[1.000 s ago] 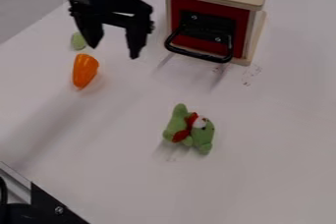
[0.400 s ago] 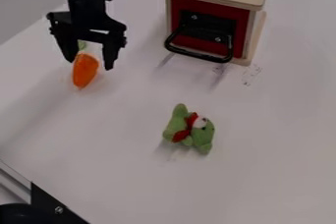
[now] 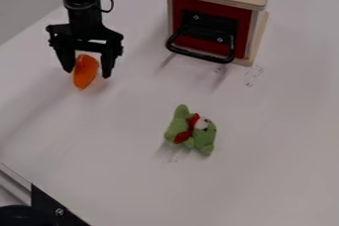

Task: Move the orange object to the upper right side of the table

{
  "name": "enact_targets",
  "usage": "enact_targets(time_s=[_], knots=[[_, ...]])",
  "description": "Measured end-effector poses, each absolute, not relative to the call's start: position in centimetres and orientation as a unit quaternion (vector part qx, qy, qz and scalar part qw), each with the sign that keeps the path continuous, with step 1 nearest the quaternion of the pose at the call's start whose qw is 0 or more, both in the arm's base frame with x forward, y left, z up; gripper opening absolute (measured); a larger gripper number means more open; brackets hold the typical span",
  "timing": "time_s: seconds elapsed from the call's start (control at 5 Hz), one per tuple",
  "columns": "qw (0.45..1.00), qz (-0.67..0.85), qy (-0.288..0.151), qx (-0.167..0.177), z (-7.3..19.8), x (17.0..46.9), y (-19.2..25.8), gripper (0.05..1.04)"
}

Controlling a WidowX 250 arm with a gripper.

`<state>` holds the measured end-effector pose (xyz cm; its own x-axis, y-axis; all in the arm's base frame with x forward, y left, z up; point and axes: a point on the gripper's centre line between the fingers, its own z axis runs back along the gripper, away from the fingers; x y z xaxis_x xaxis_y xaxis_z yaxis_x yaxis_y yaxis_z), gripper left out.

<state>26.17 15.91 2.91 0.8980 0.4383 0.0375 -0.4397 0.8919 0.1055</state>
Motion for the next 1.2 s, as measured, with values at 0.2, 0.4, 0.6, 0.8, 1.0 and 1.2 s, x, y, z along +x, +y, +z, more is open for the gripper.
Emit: enact_targets(time_s=[0.2, 0.4, 0.6, 0.8, 1.0, 1.2], knots=[[0.968, 0.243, 0.001, 0.064, 2.4, 25.8, 17.0, 1.0], [0.965, 0.255, 0.009, 0.065, 1.7, 25.5, 17.6, 0.964], [0.963, 0.26, 0.001, 0.073, 1.6, 25.6, 17.9, 0.69], [0.963, 0.26, -0.002, 0.078, 1.6, 25.6, 18.1, 0.595], [0.959, 0.264, 0.002, 0.098, 1.5, 25.4, 18.0, 0.595], [0.96, 0.261, 0.001, 0.098, 1.4, 25.1, 17.7, 0.595]])
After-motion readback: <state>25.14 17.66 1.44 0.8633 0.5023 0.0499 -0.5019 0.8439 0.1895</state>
